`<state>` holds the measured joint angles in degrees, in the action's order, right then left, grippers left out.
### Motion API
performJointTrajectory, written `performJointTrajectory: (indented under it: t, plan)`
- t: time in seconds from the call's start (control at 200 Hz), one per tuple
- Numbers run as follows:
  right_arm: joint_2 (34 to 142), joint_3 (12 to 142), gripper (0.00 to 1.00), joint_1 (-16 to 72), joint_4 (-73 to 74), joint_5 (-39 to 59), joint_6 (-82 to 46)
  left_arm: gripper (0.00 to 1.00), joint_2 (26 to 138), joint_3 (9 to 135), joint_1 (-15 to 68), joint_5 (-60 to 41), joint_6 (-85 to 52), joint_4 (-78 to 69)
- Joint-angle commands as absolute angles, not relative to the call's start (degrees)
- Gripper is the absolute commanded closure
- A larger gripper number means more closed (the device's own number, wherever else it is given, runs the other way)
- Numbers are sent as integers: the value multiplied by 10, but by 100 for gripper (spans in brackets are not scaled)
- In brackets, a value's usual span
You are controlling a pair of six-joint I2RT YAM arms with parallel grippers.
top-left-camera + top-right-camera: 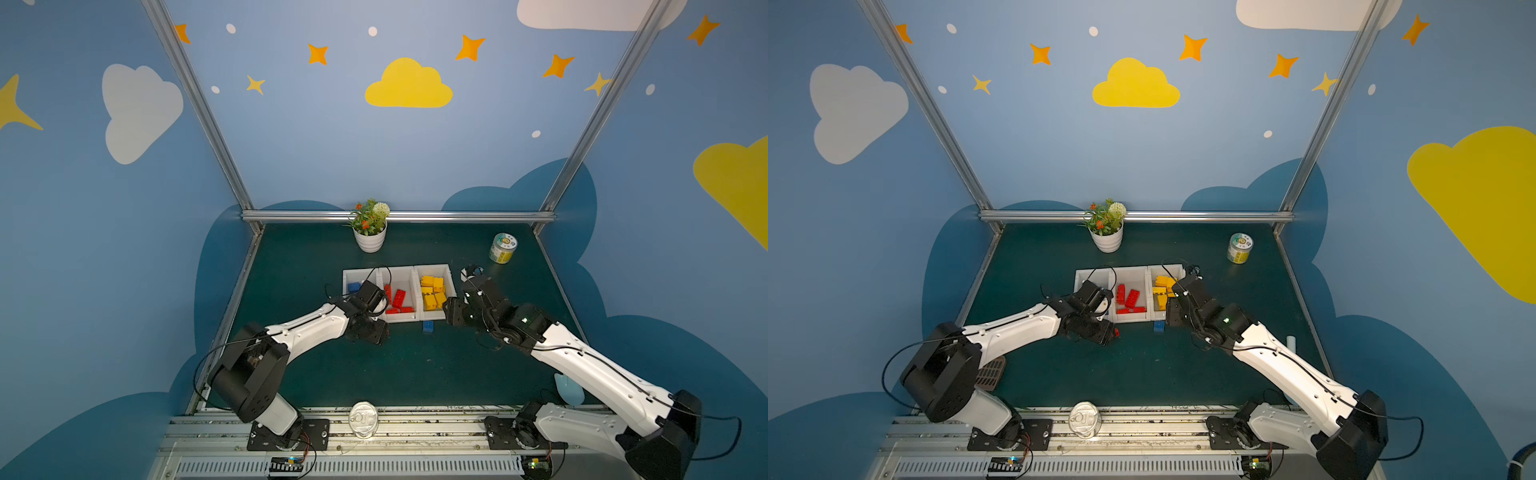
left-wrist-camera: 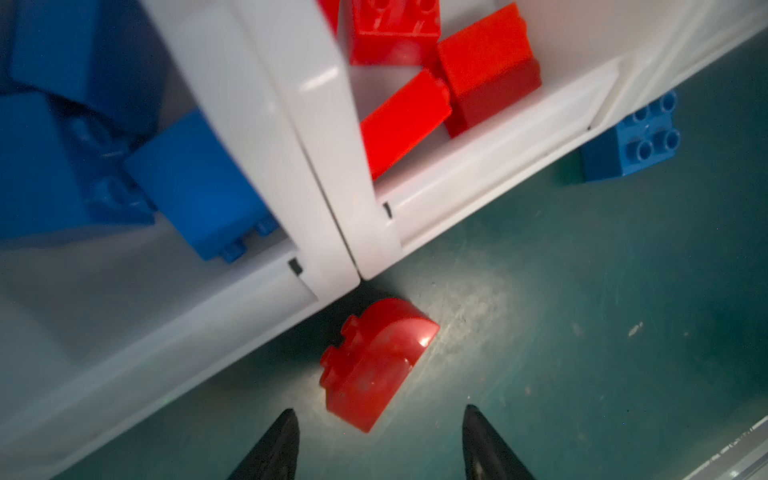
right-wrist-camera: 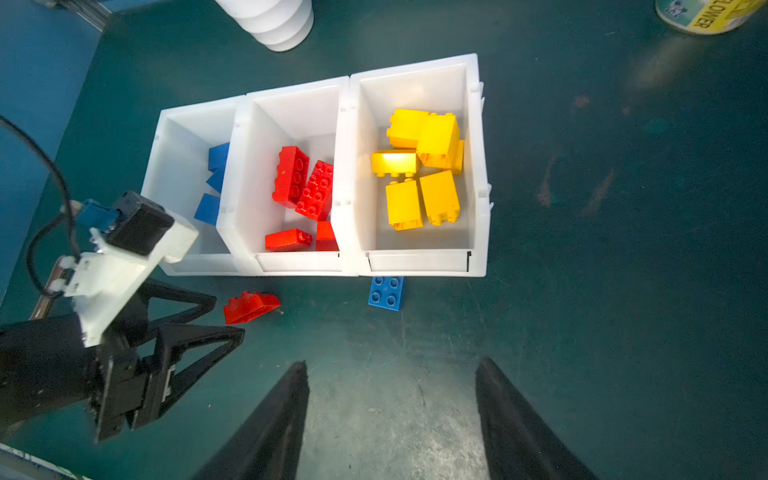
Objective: Sort the legos into containers by color
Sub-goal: 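Grasp the red sloped brick near the tray with the left gripper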
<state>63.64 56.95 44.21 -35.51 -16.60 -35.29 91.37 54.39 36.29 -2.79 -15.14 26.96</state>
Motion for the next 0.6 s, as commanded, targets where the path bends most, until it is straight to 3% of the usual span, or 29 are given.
performJointTrajectory:
  t: [0.0, 0.165, 0.596]
  plan:
    - [613, 560, 35, 437, -373, -190, -362, 36, 942, 569, 366, -30, -128, 278]
    - [594, 552, 35, 433, -379, -193, -366, 37, 974, 589, 390, -25, -127, 282]
    - [583, 541, 36, 432, -380, -190, -370, 50, 1000, 600, 425, 11, -156, 288]
